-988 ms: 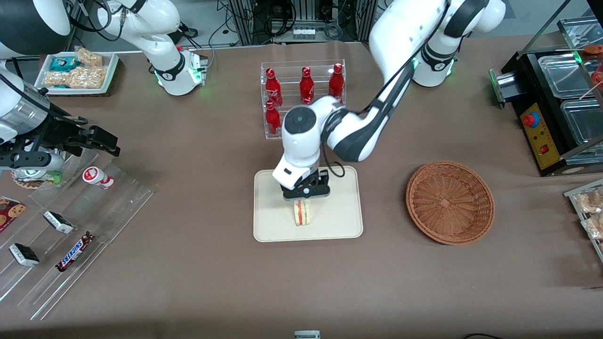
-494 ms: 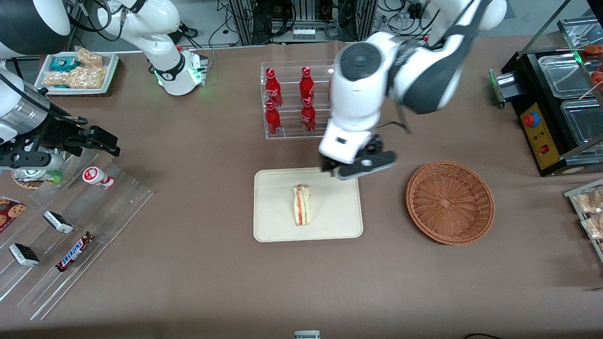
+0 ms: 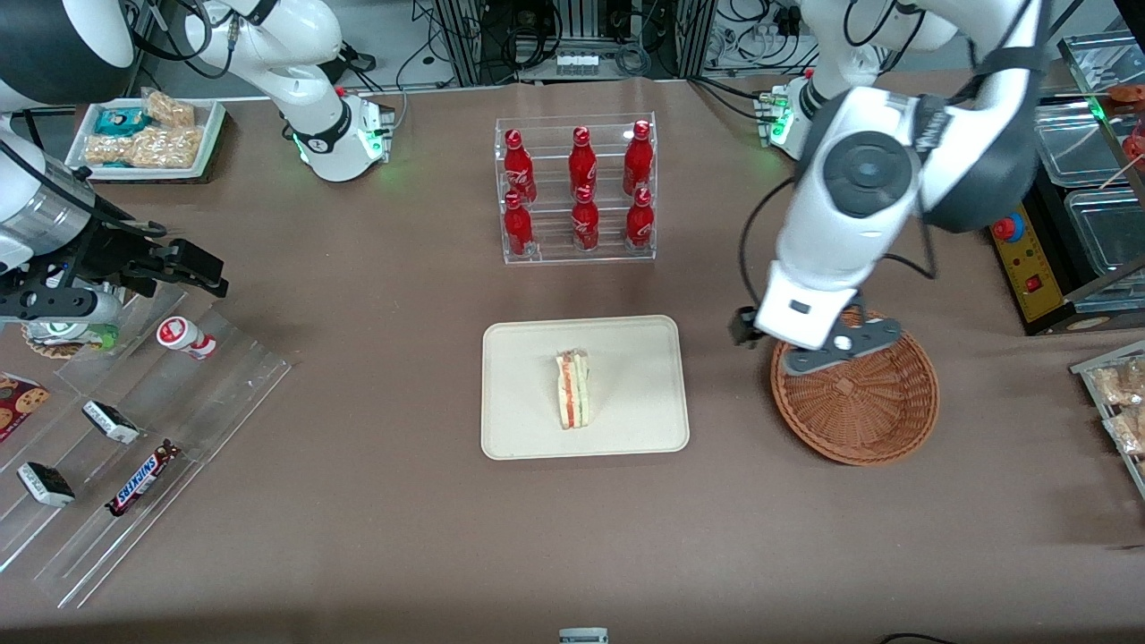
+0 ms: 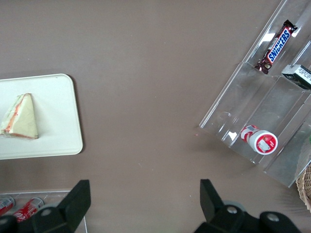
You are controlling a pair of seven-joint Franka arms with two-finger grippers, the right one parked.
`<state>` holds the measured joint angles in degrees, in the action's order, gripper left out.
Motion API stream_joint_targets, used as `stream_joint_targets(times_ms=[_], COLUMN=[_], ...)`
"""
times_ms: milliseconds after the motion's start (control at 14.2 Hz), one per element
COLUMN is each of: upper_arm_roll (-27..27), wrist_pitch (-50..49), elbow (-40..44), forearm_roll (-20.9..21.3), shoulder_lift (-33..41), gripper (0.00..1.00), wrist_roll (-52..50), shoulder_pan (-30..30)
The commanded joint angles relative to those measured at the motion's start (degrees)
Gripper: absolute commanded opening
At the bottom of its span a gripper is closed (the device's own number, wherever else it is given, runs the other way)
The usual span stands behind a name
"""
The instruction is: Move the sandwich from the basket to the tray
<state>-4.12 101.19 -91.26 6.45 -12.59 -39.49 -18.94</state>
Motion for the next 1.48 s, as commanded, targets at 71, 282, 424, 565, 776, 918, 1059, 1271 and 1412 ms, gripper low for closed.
stream_joint_targets(times_ms=[71,282,424,565,776,918,1059,1271,1412], upper_arm_roll=[-0.6,-0.5,-0.2,1.5,3.6,3.6,3.5,3.5,3.5], wrist_pitch=[-4.3,-8.3,-10.3,-12.5,-15.0,-14.5,-13.7,-13.1,-13.1], elbow=[-5.2,-5.6,-5.5,-5.0,-2.5,-2.0,-2.2,-2.6,-2.8], forearm_roll=[-2.2,-2.4,-4.3,-5.6,-6.8,-7.3,-7.2,-7.2,-7.2], shoulder_lift=[6.6,10.5,13.4,15.3,15.8,15.4,15.2,15.1,15.1], gripper=[1.00,1.00,1.00,1.00,1.00,1.00,1.00,1.00,1.00], wrist_roll=[12.3,21.8,25.8,30.6,36.7,37.2,37.2,37.2,37.2], shoulder_pan=[8.1,13.0,14.8,15.5,15.4,15.3,15.3,15.3,15.3])
